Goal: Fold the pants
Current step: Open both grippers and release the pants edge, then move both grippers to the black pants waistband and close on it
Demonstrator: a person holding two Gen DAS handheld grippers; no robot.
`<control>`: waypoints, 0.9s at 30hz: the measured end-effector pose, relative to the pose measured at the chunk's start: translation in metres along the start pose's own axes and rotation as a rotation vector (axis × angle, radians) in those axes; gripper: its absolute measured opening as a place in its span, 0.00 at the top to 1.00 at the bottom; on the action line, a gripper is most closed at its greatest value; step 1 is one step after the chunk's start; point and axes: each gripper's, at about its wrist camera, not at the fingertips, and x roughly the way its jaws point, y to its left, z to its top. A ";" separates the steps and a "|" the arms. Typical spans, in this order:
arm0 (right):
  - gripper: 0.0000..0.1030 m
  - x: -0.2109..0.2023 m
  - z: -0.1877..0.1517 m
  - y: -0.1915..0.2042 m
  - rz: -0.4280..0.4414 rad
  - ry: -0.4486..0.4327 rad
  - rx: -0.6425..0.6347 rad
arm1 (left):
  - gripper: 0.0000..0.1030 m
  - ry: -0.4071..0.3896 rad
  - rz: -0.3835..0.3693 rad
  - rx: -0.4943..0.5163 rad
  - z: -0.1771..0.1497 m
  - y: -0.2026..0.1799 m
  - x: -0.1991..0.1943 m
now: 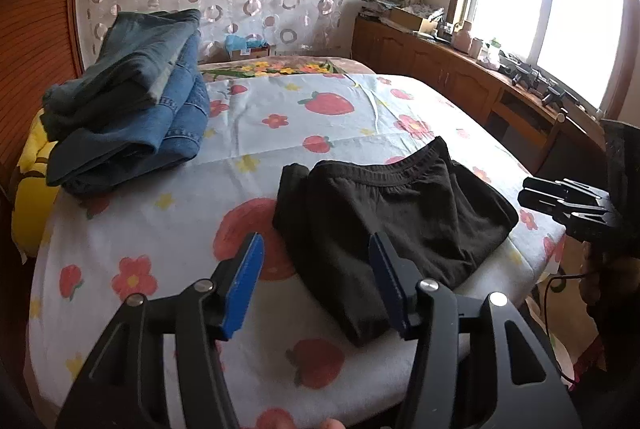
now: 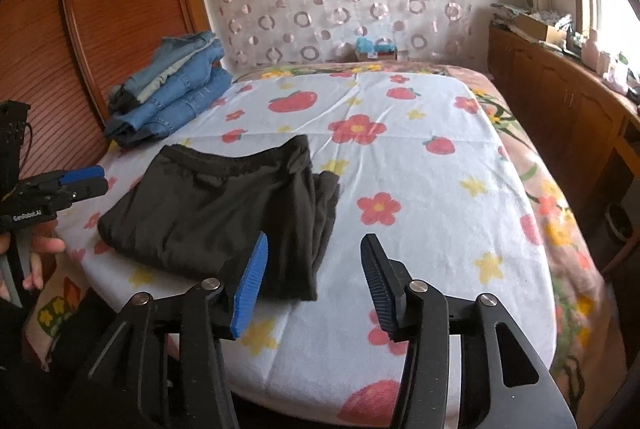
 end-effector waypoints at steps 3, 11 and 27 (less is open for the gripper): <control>0.46 0.004 0.006 -0.002 -0.003 0.002 0.001 | 0.47 0.020 -0.008 0.011 0.006 -0.002 0.010; 0.43 0.025 0.021 0.001 0.014 0.013 -0.017 | 0.47 0.100 0.027 0.031 0.020 -0.002 0.042; 0.42 0.075 0.034 0.001 0.051 0.111 -0.030 | 0.47 0.177 -0.057 -0.025 0.023 0.013 0.072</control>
